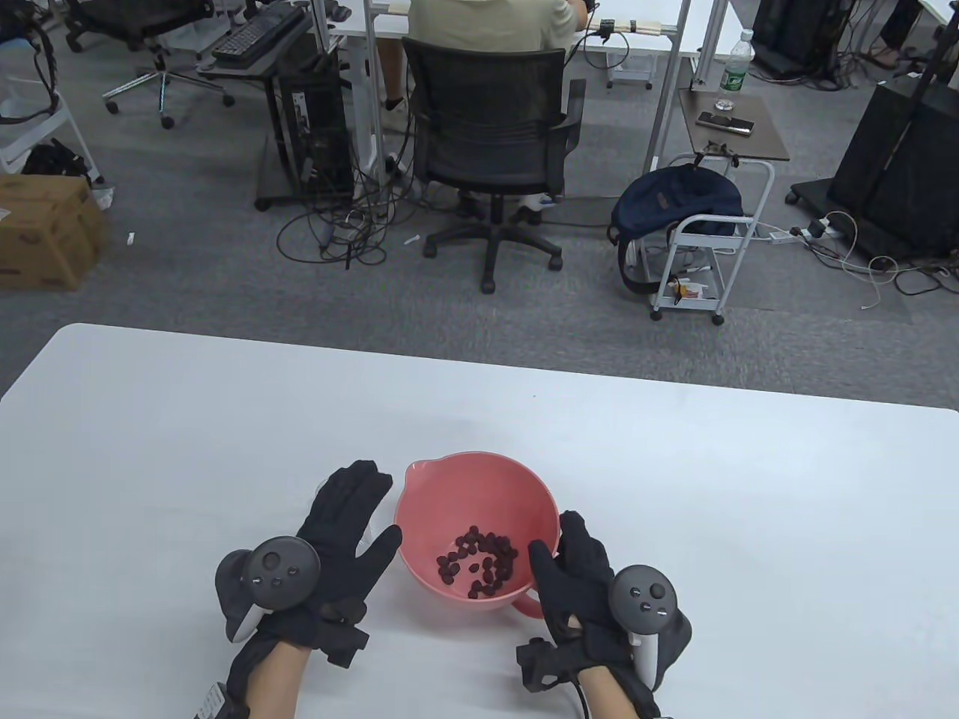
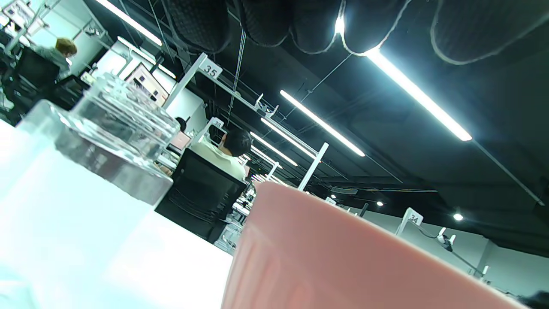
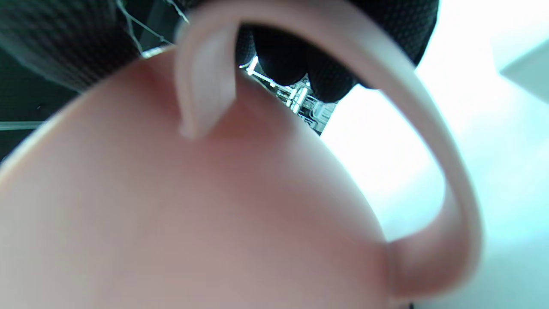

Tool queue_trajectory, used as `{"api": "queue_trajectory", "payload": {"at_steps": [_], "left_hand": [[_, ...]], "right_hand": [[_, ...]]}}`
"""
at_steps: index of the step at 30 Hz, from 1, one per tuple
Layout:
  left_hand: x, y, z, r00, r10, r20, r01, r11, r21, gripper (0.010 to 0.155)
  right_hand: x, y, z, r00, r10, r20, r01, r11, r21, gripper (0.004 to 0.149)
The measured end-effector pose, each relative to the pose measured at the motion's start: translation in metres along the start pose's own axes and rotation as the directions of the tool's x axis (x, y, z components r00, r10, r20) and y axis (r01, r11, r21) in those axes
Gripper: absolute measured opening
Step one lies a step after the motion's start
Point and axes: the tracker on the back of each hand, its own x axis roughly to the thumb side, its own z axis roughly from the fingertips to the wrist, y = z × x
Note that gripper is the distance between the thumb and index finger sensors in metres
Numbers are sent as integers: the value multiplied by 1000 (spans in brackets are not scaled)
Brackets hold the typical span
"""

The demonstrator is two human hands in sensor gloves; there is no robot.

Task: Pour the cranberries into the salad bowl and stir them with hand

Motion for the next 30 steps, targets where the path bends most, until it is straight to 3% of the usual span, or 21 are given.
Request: {"api": "queue_trajectory", "payload": {"at_steps": [9,12,21,30], "left_hand": [[5,-4,1,985,-173,4,173,984,-27,72],[6,-5,0,965,-262,16,262,964,-51,74],[4,-8,0,946,-324,9,324,942,-87,78],[-3,-15,-1,923,-385,-6,381,914,-137,78]], "right_hand": [[28,-25,5,963,234,131,-225,971,-78,79],[41,-33,11,922,336,193,-318,940,-121,80],[63,-34,23,735,615,286,-577,789,-212,81],[55,-32,20,738,619,268,-592,785,-182,80]]}}
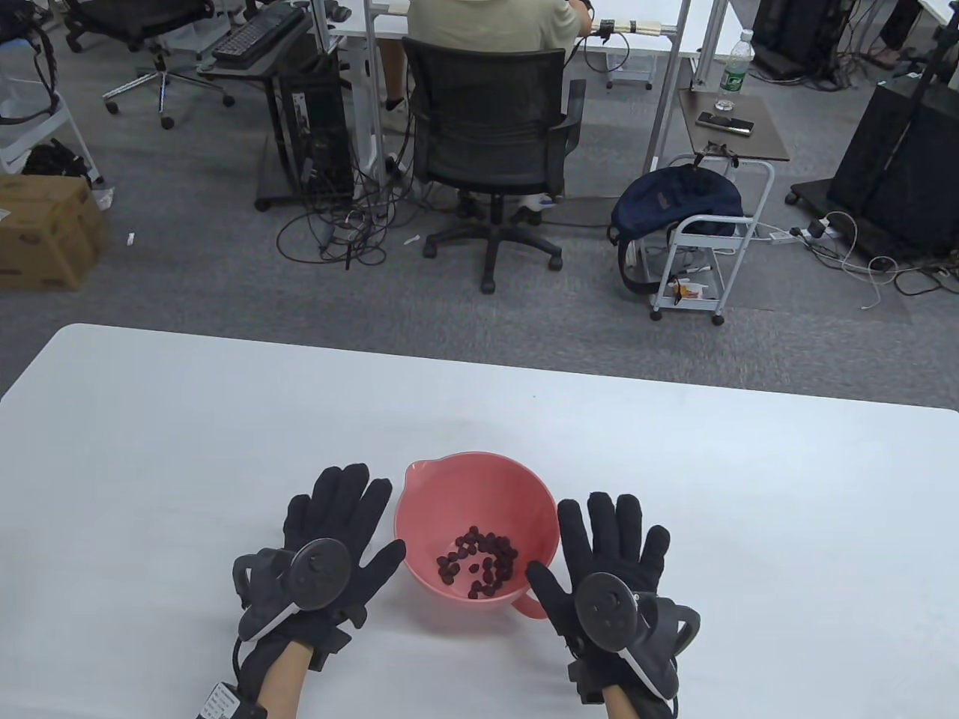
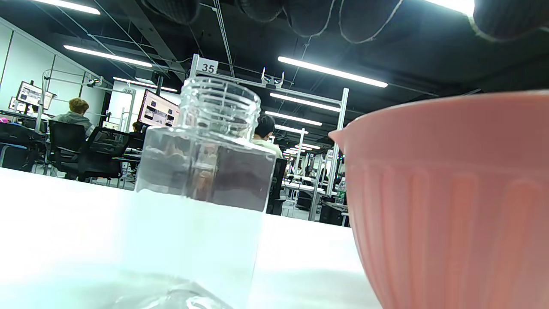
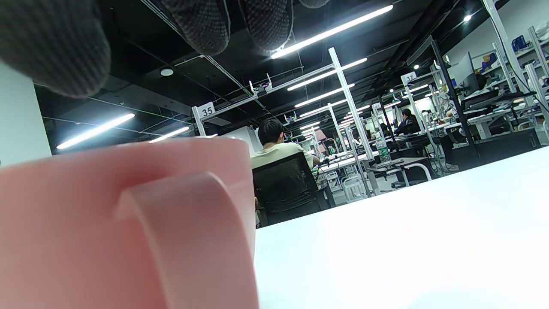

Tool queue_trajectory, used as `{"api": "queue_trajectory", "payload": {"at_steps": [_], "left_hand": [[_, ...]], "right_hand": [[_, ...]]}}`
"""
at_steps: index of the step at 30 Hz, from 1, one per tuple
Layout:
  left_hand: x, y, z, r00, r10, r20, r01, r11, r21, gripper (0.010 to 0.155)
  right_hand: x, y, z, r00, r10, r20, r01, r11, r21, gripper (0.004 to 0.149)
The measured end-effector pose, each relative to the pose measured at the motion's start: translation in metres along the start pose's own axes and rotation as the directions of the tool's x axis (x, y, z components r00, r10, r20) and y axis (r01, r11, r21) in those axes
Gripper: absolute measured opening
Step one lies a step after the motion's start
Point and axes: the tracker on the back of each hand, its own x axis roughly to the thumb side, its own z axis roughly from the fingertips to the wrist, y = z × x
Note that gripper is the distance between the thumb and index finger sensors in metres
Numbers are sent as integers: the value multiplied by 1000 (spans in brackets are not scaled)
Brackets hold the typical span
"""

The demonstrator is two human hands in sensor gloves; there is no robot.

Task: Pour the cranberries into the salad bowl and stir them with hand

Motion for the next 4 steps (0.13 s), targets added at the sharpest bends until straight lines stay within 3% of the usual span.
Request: {"api": "queue_trajectory", "payload": {"at_steps": [4], "left_hand": [[0,-1,0,1000,-18,-6,18,1000,-6,79]], "right_hand": [[-1,0,-1,1000,-7,-14,7,1000,-3,80]]}}
